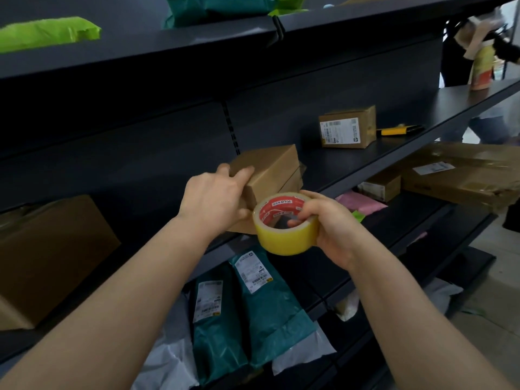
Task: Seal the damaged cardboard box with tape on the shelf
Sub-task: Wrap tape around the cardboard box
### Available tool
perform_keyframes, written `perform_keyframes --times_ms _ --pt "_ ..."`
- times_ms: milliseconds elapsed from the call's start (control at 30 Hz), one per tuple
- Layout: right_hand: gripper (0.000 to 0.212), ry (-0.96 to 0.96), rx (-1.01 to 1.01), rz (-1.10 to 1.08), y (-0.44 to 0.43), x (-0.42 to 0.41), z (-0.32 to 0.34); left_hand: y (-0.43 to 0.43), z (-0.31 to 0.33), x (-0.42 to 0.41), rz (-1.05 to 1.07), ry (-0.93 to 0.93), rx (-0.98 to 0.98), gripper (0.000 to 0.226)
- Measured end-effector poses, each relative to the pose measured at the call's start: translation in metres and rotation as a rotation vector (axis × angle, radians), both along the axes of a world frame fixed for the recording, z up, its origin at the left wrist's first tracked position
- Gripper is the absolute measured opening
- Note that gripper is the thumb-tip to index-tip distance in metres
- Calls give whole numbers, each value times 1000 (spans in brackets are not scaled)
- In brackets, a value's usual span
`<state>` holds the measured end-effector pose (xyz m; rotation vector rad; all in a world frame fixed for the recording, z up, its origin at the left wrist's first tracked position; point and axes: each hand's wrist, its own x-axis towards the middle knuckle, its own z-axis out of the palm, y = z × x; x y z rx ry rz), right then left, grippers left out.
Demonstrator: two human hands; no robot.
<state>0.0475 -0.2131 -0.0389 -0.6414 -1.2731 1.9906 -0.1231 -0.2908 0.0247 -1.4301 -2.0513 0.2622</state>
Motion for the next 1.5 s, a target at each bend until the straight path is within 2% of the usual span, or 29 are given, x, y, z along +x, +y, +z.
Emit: perform_keyframes --times_ms 33,100,133,167,233,333,367,433,500,533,567,600,667,733,767,833,900,1000,1067,1133,1267,1367,1500 --pt "58 5 -10 16 -2 0 0 -4 -1 -4 -31 -128 -14 82" --pt "60 0 -9 50 -5 -5 0 -16 -1 -1 -169 -512 21 78" --pt "62 -10 -3 65 -7 -9 0 -24 -1 5 -299 -665 93 70" --pt "65 -24 1 75 -8 -13 0 -30 -4 13 -432 -733 179 58" --pt "67 -47 9 91 -9 -20 0 -42 -6 35 -480 -714 232 38" --pt "63 -35 11 134 -9 -26 2 -43 -15 58 -147 -438 55 72" --pt "63 -51 39 139 -9 -27 4 -40 -20 61 -69 -365 43 75" --pt "69 -81 89 152 -6 -30 6 -37 -28 63 -20 -359 95 67" --pt "75 -109 120 231 -2 -29 10 -39 -32 64 -71 -402 161 47" --pt "73 -155 202 279 -1 -27 13 -40 -31 66 -103 -423 198 37" --pt "71 -261 401 306 3 -22 18 -42 -28 66 -114 -439 232 30" --pt "72 -417 679 278 8 -16 21 -43 -24 66 -89 -443 246 26" --pt "92 -683 1223 21 26 -5 26 -47 -15 63 43 -436 229 25" --pt "124 -736 1562 -166 44 -3 28 -52 -13 54 154 -435 191 26" --pt "136 -744 1706 -166 53 -8 28 -55 -15 50 187 -454 175 27" --pt "144 -750 1947 -111 63 -27 29 -58 -19 46 226 -497 141 35" --pt "143 -739 2090 -43 63 -46 34 -60 -20 46 242 -495 102 45" --pt "141 -755 2050 58 64 -63 40 -64 -17 50 248 -392 73 47" --pt "137 -756 1936 93 70 -67 43 -73 -14 54 246 -383 104 46" --pt "134 -760 1904 132 77 -69 49 -81 -13 59 264 -389 100 42" --pt "132 -743 1924 164 85 -69 51 -96 -19 56 452 -303 49 26" --pt "130 -725 1907 165 89 -66 49 -123 -20 36 689 -310 160 41" --pt "129 -711 1891 154 88 -64 51 -123 -21 14 674 -197 220 54"
